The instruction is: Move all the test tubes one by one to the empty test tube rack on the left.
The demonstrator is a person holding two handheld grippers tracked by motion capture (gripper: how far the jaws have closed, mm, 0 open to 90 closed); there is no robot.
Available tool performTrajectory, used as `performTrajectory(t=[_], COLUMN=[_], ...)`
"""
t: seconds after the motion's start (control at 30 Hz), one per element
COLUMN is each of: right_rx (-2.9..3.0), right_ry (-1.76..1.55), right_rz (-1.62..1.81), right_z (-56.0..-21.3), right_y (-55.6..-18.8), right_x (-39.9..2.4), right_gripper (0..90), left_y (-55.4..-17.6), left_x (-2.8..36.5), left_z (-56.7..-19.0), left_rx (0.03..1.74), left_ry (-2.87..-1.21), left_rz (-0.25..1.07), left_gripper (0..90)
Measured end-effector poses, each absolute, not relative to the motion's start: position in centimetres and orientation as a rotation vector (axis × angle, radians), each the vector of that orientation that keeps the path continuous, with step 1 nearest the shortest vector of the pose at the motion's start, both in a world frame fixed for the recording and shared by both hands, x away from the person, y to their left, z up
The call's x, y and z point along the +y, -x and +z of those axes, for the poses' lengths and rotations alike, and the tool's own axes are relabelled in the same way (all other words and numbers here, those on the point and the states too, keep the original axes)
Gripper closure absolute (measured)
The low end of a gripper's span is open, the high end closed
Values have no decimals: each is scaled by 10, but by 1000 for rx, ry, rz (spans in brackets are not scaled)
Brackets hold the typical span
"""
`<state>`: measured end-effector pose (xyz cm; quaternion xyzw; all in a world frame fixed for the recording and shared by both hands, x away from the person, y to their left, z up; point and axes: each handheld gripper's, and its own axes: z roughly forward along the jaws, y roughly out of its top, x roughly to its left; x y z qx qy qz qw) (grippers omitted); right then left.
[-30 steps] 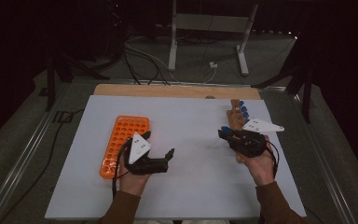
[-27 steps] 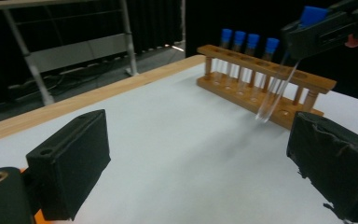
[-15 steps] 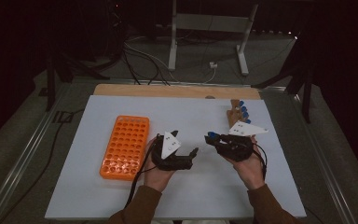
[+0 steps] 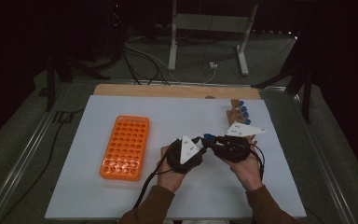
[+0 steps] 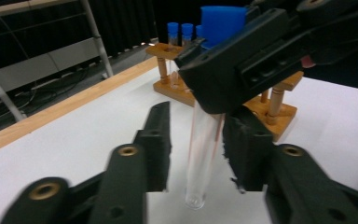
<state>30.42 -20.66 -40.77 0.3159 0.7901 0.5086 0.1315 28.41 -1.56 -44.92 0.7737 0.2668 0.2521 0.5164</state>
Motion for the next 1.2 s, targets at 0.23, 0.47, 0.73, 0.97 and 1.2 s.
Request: performTrajectory(t=[0.23, 0.47, 0.73, 0.97, 1.2], right_rx=[2296, 2255, 2165, 2128, 2110], right_ry=[-918, -918, -933, -957, -960], right_rz=[1486, 1547, 1587, 1567, 1555], right_z=[-408, -404, -397, -395, -394], right_y=[-305, -304, -304, -305, -304], right_x=[-207, -215, -228, -235, -240], right_gripper=[765, 571, 325, 193, 127], left_y=[-283, -286, -291, -293, -291], left_x=[-16, -11, 5, 20, 46], left_z=[-449, -450, -449, -446, -446], left_rx=[616, 641, 700, 740, 782], left_ry=[-1862, -1863, -1838, -1814, -1792], left_rz=[599, 597, 601, 611, 622], left_gripper=[779, 781, 782, 781, 781])
